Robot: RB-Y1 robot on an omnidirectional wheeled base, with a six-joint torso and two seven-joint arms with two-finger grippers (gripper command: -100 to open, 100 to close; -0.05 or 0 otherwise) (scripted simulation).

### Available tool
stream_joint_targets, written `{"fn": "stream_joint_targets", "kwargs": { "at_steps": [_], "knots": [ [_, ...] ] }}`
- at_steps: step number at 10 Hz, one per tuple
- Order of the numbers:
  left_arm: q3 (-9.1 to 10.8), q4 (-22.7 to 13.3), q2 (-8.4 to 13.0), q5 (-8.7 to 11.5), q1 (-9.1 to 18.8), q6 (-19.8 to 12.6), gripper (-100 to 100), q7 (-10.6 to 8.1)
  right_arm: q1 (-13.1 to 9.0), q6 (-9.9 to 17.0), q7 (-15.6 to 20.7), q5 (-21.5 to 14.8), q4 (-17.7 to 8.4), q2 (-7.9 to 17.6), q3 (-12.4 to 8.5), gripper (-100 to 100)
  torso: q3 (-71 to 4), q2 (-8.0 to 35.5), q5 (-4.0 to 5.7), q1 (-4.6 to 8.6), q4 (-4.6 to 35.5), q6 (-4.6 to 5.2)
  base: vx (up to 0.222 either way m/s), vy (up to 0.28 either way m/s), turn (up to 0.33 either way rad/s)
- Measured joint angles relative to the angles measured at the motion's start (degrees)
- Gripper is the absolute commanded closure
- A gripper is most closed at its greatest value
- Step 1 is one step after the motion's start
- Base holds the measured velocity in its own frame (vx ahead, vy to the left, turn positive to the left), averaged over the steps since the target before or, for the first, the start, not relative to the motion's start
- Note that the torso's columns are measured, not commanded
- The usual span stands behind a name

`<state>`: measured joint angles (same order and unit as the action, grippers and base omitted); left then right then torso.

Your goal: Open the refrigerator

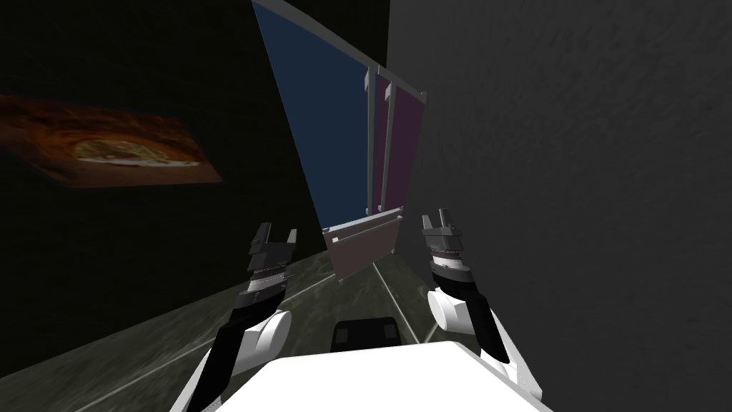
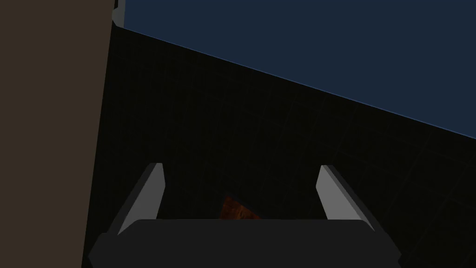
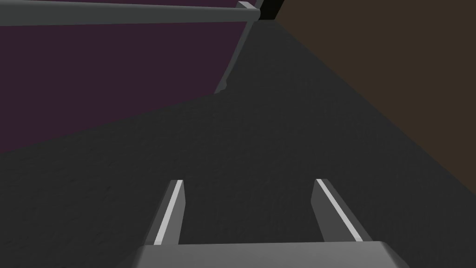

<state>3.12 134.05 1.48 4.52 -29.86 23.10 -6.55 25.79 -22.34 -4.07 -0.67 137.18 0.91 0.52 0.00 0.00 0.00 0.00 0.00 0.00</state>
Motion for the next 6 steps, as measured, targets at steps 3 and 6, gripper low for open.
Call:
{"fn": "stream_joint_targets", "kwargs": {
  "at_steps": [3,6],
  "knots": [
    [0.00,0.0,0.0,0.0,0.0,0.0,0,0.00,0.0,0.0,0.0,0.0,0.0,0.0,0.0,0,-20.1,10.0,0.00,0.00,10.1,0.00,0.000,0.000,0.000],
    [0.00,0.0,0.0,0.0,0.0,0.0,0,0.00,0.0,0.0,0.0,0.0,0.0,0.0,0.0,0,-45.4,22.7,0.00,0.00,22.7,0.00,0.000,0.000,0.000]
  ]
}}
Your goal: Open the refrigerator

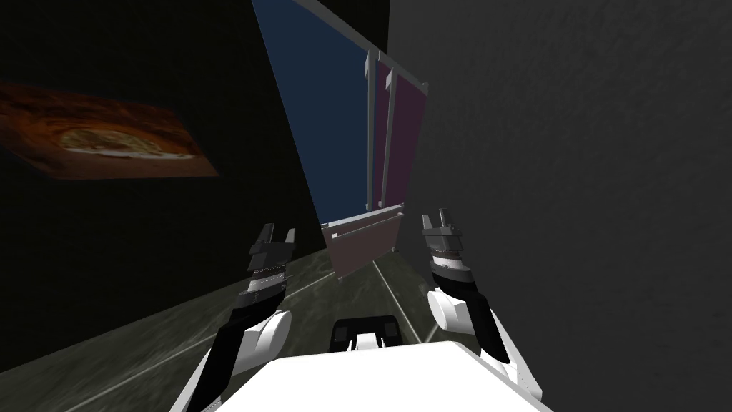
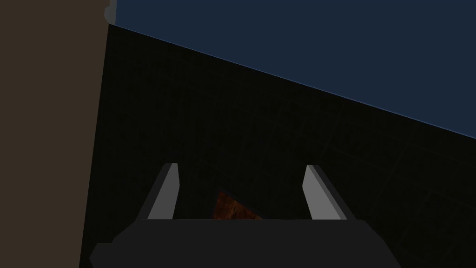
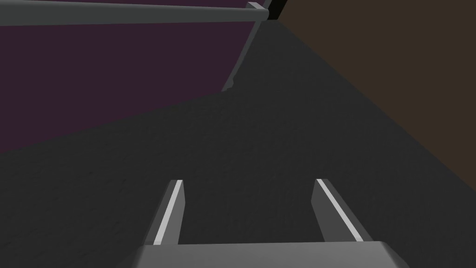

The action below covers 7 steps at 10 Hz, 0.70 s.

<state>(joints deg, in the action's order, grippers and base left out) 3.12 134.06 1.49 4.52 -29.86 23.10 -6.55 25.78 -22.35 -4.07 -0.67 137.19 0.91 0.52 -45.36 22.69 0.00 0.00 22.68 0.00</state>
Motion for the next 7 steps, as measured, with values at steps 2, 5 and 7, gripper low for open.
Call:
{"fn": "stream_joint_targets", "kwargs": {
  "at_steps": [2,5,7],
  "knots": [
    [0.00,0.0,0.0,0.0,0.0,0.0,0,0.00,0.0,0.0,0.0,0.0,0.0,0.0,0.0,0,-16.9,8.5,0.00,0.00,8.5,0.00,0.000,0.000,0.000],
    [0.01,0.2,1.3,0.2,0.0,-0.4,-100,-0.13,0.0,0.0,0.0,0.0,0.0,0.0,0.0,0,-37.8,18.8,0.01,0.04,18.8,0.00,0.025,-0.019,0.021],
    [0.11,0.7,3.4,0.8,0.6,-2.1,-100,-0.44,0.0,0.0,0.0,0.0,0.0,0.0,0.0,0,-39.2,19.4,0.02,0.06,19.5,0.00,0.053,-0.042,0.034]
  ]
}}
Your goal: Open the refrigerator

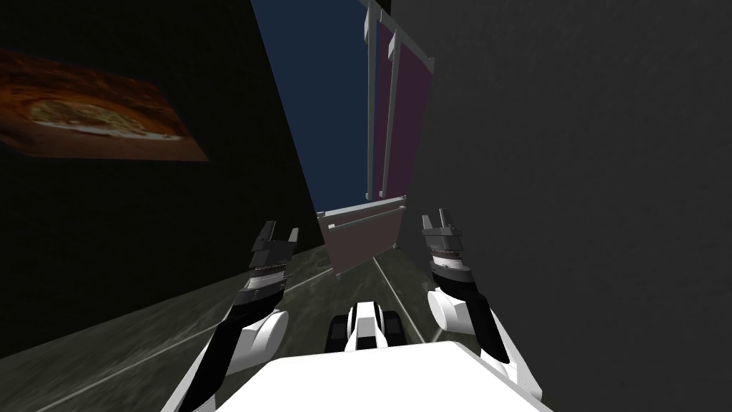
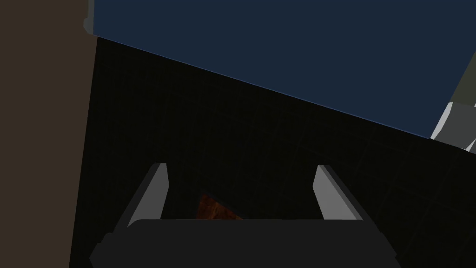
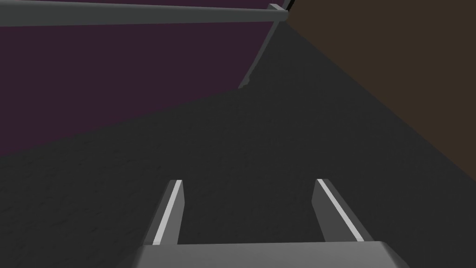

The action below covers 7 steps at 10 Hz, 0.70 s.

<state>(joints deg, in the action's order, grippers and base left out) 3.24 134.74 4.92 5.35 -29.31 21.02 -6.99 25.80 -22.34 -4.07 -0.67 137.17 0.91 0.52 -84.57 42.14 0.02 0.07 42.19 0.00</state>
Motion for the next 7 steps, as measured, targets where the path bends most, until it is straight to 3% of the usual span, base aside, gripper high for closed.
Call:
{"fn": "stream_joint_targets", "kwargs": {
  "at_steps": [7],
  "knots": [
    [0.69,1.8,3.9,4.1,2.5,-9.5,-100,-2.49,0.0,0.0,0.0,0.0,0.0,0.0,0.0,0,0.0,0.1,-0.02,-0.06,0.1,0.00,0.098,-0.079,0.054]
  ]
}}
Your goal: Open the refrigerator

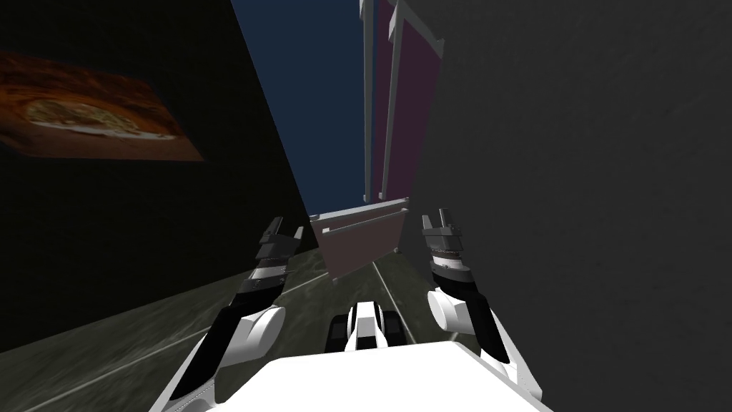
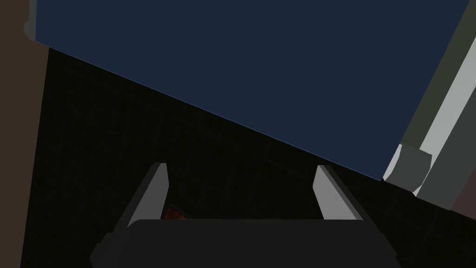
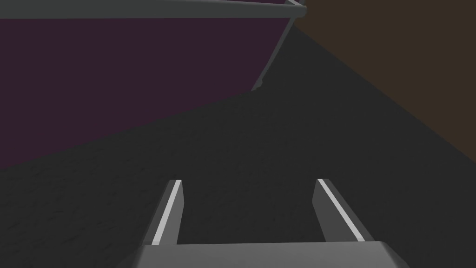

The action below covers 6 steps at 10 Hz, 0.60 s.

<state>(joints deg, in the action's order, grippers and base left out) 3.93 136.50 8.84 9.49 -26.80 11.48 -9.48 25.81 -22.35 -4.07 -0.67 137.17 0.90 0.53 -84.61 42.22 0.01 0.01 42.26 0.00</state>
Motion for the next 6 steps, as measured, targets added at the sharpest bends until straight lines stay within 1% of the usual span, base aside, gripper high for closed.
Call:
{"fn": "stream_joint_targets", "kwargs": {
  "at_steps": [1,3,4,6],
  "knots": [
    [0.16,0.3,0.2,0.4,0.2,-1.2,-100,-0.26,0.0,0.0,0.0,0.0,0.0,0.0,0.0,0,0.1,0.2,-0.04,-0.16,0.0,0.00,0.048,-0.053,0.042],
    [0.49,0.7,0.7,1.8,0.9,-4.3,-100,-1.07,0.0,0.0,0.0,0.0,0.0,0.0,0.0,0,0.1,0.1,0.00,0.03,0.0,0.00,0.083,-0.078,0.053],
    [0.53,0.8,0.8,2.1,1.1,-5.4,-100,-1.34,0.0,0.0,0.0,0.0,0.0,0.0,0.0,0,0.0,0.1,0.01,0.00,0.0,0.00,0.066,-0.064,0.053],
    [0.95,1.0,1.3,3.6,2.1,-8.6,-100,-2.16,0.0,0.0,0.0,0.0,0.0,0.0,0.0,0,0.0,-0.1,0.00,0.02,0.0,-0.01,0.103,-0.076,0.059]
  ]
}}
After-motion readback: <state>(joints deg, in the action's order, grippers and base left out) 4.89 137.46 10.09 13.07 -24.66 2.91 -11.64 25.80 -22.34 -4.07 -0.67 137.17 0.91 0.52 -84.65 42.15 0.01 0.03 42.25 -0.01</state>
